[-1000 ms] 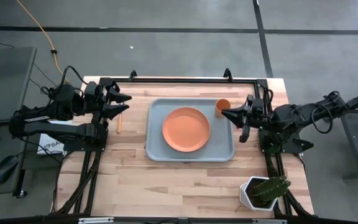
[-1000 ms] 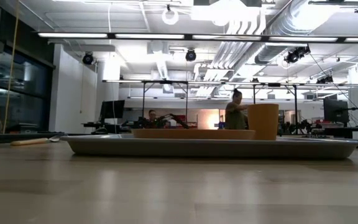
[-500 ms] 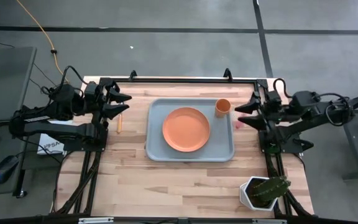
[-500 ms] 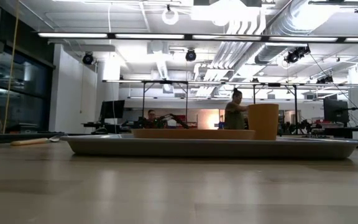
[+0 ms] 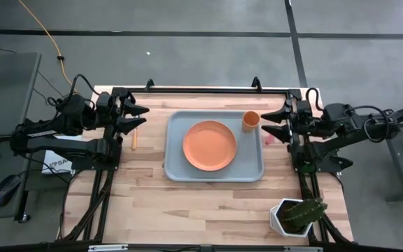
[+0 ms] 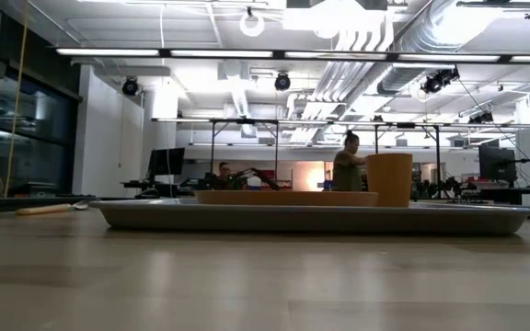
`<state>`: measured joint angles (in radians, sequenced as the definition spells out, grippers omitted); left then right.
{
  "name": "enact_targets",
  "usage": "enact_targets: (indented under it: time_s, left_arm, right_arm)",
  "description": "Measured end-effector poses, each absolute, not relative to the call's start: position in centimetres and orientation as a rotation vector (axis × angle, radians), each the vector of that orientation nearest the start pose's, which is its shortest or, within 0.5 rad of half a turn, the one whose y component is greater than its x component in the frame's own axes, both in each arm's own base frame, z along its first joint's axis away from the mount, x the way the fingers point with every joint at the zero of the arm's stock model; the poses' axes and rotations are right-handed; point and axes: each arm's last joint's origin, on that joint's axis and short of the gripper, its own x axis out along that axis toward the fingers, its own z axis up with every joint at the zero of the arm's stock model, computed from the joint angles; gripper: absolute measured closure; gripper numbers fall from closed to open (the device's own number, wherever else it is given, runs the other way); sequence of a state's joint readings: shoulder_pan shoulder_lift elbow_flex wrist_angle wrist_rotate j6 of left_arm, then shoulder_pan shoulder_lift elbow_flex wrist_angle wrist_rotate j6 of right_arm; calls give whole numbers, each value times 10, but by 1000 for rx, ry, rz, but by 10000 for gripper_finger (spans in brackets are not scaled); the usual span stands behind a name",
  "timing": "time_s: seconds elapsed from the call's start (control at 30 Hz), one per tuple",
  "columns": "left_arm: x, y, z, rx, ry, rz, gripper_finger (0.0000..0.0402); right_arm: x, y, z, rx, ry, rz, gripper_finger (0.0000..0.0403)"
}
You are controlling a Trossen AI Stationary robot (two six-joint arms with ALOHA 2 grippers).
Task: Pick and place plate/cup/fork/spoon on tray
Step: Put the pink fork on the gray tray to the left of the orange plate
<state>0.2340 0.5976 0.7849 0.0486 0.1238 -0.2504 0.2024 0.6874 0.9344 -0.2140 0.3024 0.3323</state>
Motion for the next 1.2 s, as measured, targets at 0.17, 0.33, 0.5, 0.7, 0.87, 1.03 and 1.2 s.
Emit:
enact_targets:
  time_s: [0.17,0.33,0.5,0.7,0.87,1.03,1.2]
  left_arm:
    - [123,26,379,-207,-245,80,241]
    - [123,26,379,-207,-245,80,241]
    - [122,26,379,-207,-245,80,241]
    - [122,26,379,-207,-245,80,241]
    - [122,26,379,-207,-245,80,241]
    - [122,26,379,-207,-245,80,241]
    - [122,26,379,-208,-245,80,241]
  right_arm:
    - [133,19,392,340,-48,-95,185]
    - [135,19,392,339,-42,-97,185]
    - [137,18,391,341,-42,-128,185]
    - [138,18,390,344,-40,-134,185]
    - [138,19,390,338,-37,-134,185]
    - [139,19,390,341,-36,-131,185]
    - [142,15,388,479,-65,-269,185]
